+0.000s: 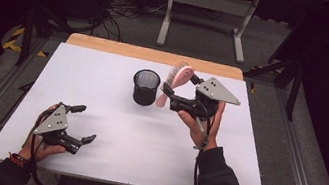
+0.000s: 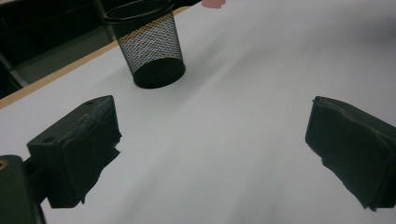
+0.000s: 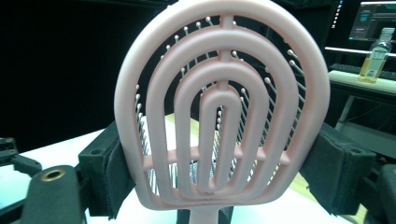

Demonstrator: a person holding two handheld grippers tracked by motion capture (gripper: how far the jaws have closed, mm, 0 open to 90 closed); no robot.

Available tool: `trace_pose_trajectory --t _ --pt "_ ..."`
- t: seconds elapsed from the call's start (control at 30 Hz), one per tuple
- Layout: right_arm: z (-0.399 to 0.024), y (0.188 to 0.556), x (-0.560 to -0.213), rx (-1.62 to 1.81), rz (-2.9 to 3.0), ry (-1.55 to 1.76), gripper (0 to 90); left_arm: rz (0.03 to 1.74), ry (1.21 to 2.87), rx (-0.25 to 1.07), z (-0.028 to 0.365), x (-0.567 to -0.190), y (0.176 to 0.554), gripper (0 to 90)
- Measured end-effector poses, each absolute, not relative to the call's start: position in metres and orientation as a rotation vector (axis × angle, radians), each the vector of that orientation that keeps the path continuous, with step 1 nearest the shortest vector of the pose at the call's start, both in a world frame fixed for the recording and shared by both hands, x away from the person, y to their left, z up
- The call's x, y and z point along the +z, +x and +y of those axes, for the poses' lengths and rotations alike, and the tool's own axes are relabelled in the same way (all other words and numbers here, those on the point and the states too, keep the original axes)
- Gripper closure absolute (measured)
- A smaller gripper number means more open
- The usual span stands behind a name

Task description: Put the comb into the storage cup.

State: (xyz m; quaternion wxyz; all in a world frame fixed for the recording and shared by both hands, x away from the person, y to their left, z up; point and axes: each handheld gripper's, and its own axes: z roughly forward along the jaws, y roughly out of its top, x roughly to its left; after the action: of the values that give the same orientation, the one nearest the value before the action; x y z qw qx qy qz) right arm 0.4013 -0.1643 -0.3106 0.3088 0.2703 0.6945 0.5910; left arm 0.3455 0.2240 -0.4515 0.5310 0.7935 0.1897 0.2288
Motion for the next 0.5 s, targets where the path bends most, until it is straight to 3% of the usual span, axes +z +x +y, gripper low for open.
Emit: trace_pose_trajectory --t 0.5 --pt "-0.162 0.426 -0.294 1.536 1.813 0.730 19.6 0.477 1.872 0.573 0.235 -0.452 0.341 4.1"
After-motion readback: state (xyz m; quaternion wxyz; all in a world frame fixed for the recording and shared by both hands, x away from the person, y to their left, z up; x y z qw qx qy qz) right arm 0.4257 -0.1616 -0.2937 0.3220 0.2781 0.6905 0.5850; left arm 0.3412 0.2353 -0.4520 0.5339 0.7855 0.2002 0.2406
